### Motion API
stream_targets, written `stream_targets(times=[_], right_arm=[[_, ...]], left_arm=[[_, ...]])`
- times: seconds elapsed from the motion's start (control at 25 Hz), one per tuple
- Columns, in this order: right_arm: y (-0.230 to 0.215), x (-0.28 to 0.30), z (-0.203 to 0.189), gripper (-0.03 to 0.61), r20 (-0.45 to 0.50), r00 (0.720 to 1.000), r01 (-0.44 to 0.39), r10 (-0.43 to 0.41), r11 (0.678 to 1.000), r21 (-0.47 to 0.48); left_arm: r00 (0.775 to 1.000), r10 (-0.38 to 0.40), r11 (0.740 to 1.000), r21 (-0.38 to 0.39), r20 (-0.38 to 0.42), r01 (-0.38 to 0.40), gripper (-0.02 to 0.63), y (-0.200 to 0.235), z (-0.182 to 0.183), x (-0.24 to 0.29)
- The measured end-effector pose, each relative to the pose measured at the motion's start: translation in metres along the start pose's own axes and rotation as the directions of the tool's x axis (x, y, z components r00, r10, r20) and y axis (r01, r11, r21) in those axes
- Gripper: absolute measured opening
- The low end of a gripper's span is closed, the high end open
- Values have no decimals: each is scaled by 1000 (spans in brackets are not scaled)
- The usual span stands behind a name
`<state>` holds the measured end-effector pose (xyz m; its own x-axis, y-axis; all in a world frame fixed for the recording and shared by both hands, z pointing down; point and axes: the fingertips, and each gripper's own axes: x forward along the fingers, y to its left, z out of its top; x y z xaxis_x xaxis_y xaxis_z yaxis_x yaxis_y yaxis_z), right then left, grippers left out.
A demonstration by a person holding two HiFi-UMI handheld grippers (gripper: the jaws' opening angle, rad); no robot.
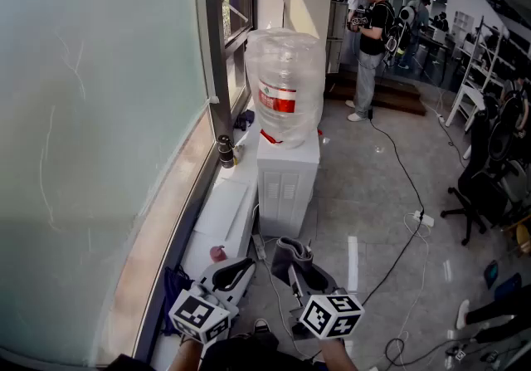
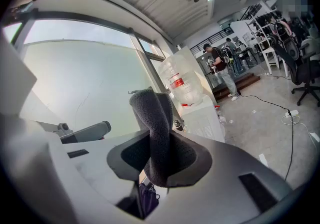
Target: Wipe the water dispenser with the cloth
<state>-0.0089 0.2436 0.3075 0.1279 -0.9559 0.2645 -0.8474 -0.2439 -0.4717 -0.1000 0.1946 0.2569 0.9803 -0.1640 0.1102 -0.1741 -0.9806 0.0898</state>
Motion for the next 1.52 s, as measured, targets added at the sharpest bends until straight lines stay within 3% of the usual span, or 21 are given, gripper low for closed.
stream_targets(times=[0.24,0.48,0.72,1.04,1.52], right_arm=[[-5,-10,2,100,35,999,10,-10,1000,1],[-13,-23,-6,100,36,999,13,-14,1000,21],[-16,-14,-8,100,1,1000,4,-4,999,36],[-26,56,8,100,-31,999,32,-30,997,66],[-33,214,41,100,-59,993,111,-105,989,103]], left_arm=[[1000,-19,999,32,6,19,35,-16,-3,5],[998,-34,998,50,-45,36,35,-39,-6,3],[1000,-26,998,50,2,25,35,-30,-4,6],[1000,-15,998,55,10,14,35,39,11,32],[995,-103,994,37,10,102,35,174,22,84]])
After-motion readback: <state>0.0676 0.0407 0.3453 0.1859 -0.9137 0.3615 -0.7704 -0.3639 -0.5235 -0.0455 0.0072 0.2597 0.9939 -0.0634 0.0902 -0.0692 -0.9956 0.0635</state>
